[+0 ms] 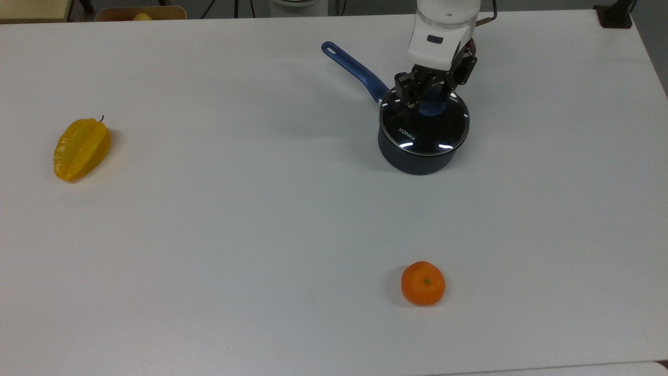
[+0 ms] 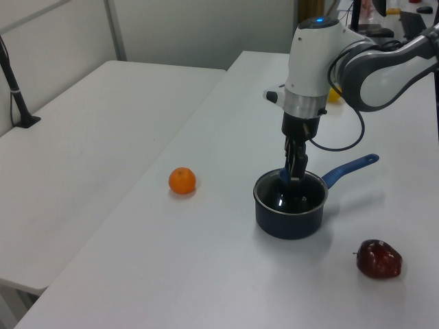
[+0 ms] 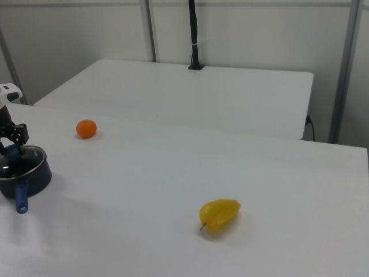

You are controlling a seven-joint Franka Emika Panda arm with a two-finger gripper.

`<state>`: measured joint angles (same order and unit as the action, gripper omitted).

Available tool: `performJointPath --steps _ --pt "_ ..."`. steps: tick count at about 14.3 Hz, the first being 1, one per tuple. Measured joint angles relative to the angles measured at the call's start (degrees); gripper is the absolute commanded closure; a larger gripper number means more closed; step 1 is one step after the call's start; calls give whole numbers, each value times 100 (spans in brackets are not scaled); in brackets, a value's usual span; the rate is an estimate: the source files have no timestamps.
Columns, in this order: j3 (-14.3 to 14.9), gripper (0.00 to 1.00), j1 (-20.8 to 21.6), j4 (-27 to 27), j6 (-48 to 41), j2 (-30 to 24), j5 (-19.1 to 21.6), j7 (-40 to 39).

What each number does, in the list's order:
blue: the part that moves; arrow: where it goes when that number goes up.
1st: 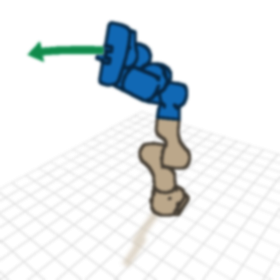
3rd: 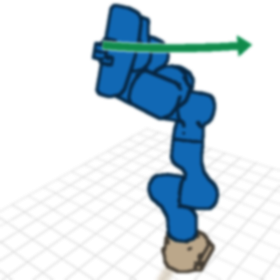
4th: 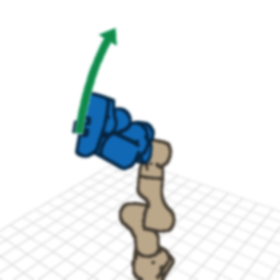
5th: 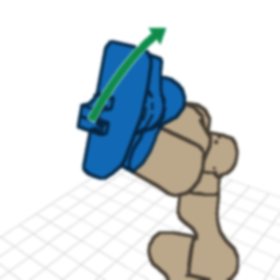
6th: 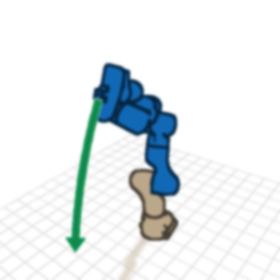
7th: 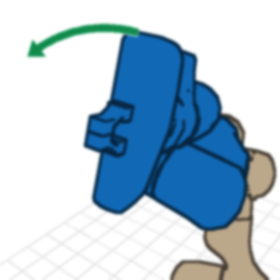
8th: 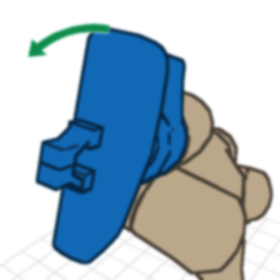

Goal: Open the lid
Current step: 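Close the gripper on the blue knob of the glass lid, then lift the glass lid off the saucepan and carry it beside the pan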

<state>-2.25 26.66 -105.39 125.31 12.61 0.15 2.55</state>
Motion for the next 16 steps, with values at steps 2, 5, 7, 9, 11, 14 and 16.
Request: performJointPath --steps 2,5,7,9,11,14,16 --pt "-8 67 6 81 -174 -22 0 148" --pt "-12 67 -1 361 -582 -147 0 477" --pt "34 67 -53 424 -637 -237 -9 552" --pt "126 67 -273 438 -645 -320 -17 566" --pt "177 66 -715 474 -645 -349 -25 563" --pt "218 65 -1497 494 -645 -351 -33 359" --pt "227 66 -1981 494 -645 -351 -33 90"
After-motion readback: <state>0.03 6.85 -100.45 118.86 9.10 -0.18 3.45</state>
